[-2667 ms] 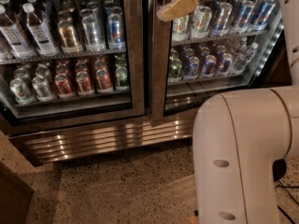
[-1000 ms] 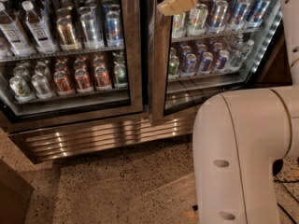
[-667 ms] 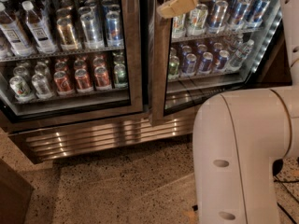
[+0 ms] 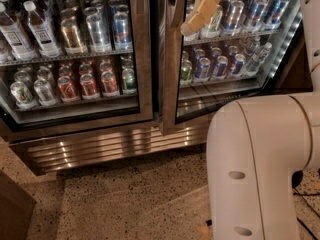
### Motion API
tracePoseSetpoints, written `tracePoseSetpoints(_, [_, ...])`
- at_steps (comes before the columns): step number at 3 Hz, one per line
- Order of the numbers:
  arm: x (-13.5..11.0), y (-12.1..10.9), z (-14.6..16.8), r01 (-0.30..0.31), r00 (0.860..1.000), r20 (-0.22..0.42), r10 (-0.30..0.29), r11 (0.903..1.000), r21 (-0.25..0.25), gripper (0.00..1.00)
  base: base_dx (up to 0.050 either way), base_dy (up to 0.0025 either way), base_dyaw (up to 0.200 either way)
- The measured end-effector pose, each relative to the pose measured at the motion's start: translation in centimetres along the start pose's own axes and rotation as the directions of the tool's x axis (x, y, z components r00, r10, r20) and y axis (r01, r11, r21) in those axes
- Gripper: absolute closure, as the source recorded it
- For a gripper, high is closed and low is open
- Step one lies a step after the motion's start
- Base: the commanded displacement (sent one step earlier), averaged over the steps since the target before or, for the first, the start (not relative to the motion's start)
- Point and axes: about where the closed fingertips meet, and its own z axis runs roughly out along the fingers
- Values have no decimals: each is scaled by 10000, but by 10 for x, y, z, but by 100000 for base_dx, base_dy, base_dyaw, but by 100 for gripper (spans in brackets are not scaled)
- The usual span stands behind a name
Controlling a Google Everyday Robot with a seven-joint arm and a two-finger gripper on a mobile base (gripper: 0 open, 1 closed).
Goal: Open right fridge door
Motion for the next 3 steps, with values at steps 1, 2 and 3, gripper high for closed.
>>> tracePoseSetpoints(1, [2,-1,-3,0,10000,0,0,10000,0,0,0,0,0])
tracePoseSetpoints(2, [4,-1,-5,0,10000,0,0,10000,1,0,0,0,0])
tracePoseSetpoints(3, [1,0,-1,0,10000,0,0,10000,1,0,0,0,0])
